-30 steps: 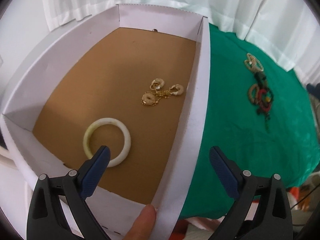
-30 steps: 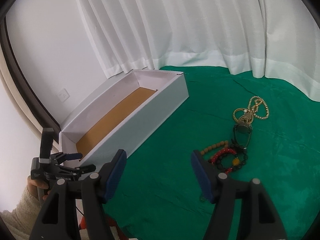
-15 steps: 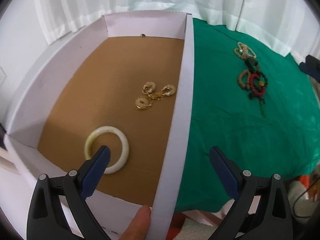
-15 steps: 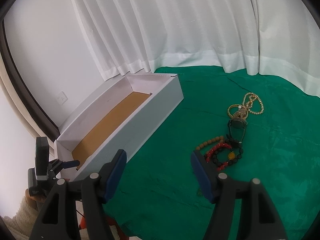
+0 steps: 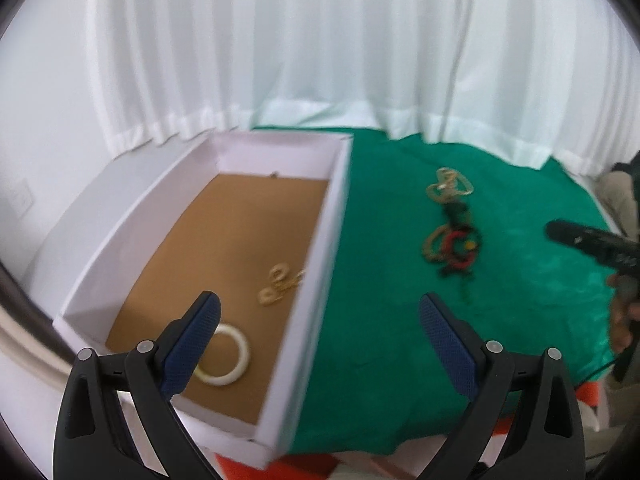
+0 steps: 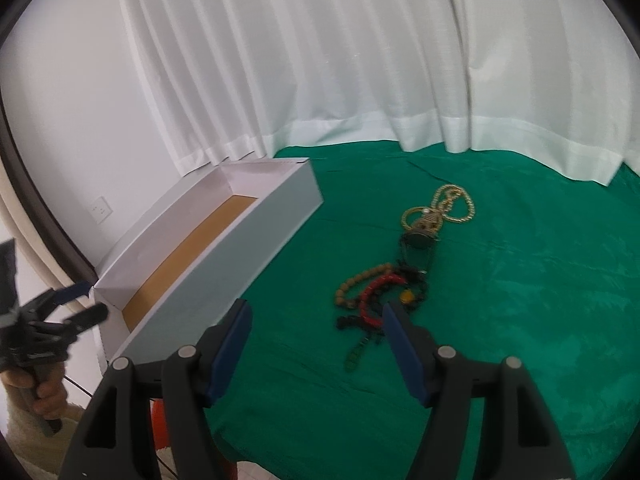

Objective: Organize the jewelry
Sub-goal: 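Withdraw both tools from the box back over the jewelry pile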

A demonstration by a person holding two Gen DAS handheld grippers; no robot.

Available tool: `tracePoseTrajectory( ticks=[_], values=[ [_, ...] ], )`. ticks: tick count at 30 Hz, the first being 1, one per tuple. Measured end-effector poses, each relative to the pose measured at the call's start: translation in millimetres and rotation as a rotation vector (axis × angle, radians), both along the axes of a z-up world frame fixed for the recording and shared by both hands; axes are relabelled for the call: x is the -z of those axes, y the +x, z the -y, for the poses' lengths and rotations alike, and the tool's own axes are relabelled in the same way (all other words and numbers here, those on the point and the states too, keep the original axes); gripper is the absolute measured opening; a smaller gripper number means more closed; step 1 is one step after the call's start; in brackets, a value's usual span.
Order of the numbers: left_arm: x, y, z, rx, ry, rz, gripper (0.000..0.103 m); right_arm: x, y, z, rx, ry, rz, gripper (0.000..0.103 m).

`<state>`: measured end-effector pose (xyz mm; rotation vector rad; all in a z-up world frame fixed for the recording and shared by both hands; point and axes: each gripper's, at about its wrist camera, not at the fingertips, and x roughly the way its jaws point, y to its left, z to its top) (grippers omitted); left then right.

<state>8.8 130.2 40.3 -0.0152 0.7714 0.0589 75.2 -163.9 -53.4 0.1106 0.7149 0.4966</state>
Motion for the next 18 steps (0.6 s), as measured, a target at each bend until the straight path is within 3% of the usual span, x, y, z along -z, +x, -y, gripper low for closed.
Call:
tracePoseTrajectory(
  ticks=[5,7,9,13,18],
  values=[
    [-5,4,42,0.090,0.016,0.024,0.100,-3,-14,27,0.050,0.005,0.013,0.070],
    [-2,8,63,0.129,0.015,0.021,0.100,-6,-23,41,0.091,0.015,0.029,0.078],
    [0,11,78,0.158,0.005,0.021,0.100,-7,-30,53,0.148,-0.002,0.038,0.079],
    [13,19,115,0.220,-0.022,-0.001,0.100,-5,-44,75,0.201,-0.014,0.076,0.079],
    [43,20,148,0.269,-0.027,-0.057,0.100,8,-47,96,0.243,-0.044,0.061,0.079]
  ],
)
